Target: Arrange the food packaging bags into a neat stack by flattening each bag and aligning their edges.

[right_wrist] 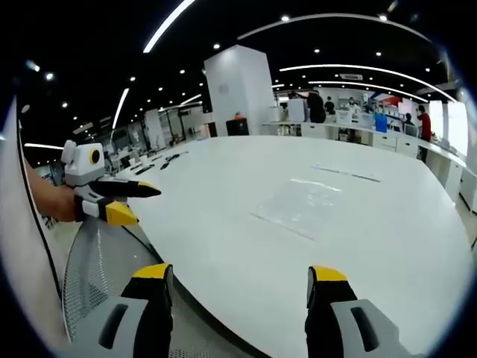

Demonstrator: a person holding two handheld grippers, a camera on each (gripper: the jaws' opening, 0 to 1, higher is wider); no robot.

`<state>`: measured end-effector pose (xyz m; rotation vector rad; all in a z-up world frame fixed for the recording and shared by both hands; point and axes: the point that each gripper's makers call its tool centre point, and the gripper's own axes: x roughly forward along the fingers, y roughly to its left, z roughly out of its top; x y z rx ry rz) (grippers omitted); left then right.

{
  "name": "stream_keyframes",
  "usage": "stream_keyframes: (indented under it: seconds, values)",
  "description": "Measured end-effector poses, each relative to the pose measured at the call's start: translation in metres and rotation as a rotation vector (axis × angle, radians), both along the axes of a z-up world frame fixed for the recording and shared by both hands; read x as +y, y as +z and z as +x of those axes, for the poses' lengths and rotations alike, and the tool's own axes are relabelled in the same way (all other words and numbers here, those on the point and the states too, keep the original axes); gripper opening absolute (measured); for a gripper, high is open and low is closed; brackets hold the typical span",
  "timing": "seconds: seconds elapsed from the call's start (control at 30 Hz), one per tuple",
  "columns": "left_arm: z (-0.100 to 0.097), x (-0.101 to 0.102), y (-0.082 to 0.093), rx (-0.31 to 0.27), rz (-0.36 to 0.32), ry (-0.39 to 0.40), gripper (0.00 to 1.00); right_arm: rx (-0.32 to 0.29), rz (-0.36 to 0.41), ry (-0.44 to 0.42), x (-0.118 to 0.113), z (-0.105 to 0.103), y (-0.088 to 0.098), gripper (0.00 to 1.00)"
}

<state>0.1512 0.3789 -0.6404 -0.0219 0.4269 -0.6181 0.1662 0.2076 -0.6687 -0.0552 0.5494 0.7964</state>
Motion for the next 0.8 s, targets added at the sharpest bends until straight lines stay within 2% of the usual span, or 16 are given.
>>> stream_keyframes:
  seconds: [0.43, 0.8]
  values:
    - [0.002, 0.002, -0.001, 0.001, 0.0, 0.005, 0.65, -0.023, -0.011, 0.039, 0.006, -0.002, 0.003, 0.71]
    - [0.002, 0.001, -0.003, 0.017, 0.008, -0.002, 0.65, -0.061, -0.023, 0.117, 0.012, -0.002, 0.008, 0.64]
